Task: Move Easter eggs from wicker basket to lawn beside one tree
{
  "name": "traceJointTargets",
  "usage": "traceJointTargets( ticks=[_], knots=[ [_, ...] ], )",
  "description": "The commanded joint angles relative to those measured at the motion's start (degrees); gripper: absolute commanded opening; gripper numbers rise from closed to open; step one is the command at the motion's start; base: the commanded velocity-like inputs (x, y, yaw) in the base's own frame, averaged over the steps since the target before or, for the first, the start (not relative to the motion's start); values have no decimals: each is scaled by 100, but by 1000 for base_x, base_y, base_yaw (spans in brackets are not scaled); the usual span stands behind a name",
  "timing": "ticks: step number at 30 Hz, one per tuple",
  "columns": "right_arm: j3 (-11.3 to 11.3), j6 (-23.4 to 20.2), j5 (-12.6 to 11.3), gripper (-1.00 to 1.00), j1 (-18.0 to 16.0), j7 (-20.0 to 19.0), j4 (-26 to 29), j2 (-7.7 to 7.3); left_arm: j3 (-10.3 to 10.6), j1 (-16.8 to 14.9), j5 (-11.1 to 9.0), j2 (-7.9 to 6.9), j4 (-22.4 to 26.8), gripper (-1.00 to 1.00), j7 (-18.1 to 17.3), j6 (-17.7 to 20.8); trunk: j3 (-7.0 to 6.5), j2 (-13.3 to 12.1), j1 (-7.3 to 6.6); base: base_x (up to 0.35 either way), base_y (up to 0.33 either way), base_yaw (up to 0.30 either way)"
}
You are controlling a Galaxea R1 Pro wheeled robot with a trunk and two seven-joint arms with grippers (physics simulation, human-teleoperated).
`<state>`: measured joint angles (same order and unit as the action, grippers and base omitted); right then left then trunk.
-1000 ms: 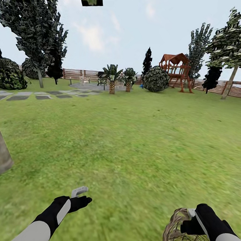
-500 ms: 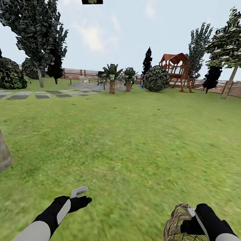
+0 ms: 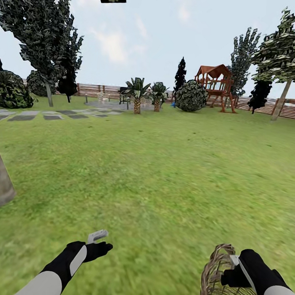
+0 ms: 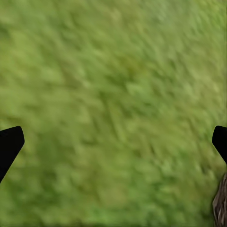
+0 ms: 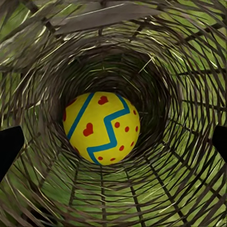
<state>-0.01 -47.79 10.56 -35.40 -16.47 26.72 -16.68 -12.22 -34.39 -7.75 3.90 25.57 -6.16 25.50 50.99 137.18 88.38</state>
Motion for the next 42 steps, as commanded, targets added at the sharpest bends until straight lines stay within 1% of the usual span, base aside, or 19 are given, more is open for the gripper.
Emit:
traceJointTargets(
  ticks=[1, 15, 42],
  knots=[
    [0, -19, 61, 100, -2, -50, 8, -1, -41, -1, -28, 6, 10, 100, -11, 43, 25, 44, 21, 0, 0, 0],
    [1, -13, 61, 100, -2, -50, 8, 7, -44, -1, -40, 6, 10, 100, -8, 42, 276, 606, 329, 0, 0, 0],
    [0, -20, 69, 100, 0, -50, 8, -9, -44, -1, -34, 23, 10, 100, -8, 34, 874, 642, 398, 0, 0, 0]
  ],
)
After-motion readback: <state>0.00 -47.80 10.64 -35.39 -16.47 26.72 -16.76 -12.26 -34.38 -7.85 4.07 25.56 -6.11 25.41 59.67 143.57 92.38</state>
